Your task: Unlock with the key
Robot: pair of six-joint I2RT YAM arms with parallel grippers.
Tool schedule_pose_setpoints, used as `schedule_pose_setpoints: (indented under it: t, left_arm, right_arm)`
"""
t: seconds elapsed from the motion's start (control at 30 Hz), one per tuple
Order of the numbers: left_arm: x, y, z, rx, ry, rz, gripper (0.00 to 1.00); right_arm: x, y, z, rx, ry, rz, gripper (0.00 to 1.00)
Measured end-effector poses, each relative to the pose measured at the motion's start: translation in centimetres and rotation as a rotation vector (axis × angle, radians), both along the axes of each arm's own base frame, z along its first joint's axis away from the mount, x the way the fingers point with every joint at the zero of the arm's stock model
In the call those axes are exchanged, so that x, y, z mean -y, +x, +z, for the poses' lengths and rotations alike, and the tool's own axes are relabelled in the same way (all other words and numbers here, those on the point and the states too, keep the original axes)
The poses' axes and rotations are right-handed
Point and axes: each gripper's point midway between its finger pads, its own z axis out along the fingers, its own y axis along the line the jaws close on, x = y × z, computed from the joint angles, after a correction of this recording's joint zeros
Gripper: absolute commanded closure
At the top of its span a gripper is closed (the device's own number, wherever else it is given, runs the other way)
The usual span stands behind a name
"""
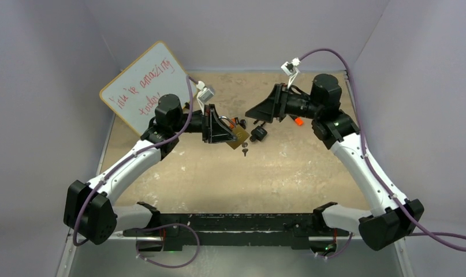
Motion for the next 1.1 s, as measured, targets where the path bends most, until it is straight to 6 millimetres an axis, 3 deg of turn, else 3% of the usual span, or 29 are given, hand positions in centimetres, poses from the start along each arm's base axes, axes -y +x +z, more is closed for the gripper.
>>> schedule_pose_setpoints:
  t: [0.17, 0.27, 0.4, 0.7, 0.97, 1.1]
  left_arm:
    - [1.2, -1.6, -0.7, -0.023, 0.011, -0.092, 1.0]
    - [2.2, -2.8, -0.9, -0.033, 0.02, -0.154, 1.0]
    - [2.7, -3.8, -1.3, -0.044, 0.033, -0.204, 1.0]
    - [2.7, -4.0, -1.1, -0.037, 0.034, -0.213, 1.0]
    - [2.7, -3.9, -0.8, -0.031, 0.033, -0.216, 1.0]
    - [2.7, -3.6, -1.0, -0.042, 0.04, -0.201, 1.0]
  right_arm:
    - [-2.6, -1.8, 0.0, 0.06, -0.038, 0.111, 0.31]
    - [-3.4, -2.1, 0.0, 0.092, -0.056, 0.147, 0.4]
    - [-3.7, -2.3, -1.0, 0.101, -0.098, 0.177, 0.47]
    - [-3.8, -3.7, -3.1, 0.091, -0.168, 0.24, 0.57]
    - [-4.2, -4.2, -4.1, 0.047, -0.176, 0.286, 0.77]
    - [-4.4, -4.4, -4.1, 0.031, -0.161, 0.306, 0.97]
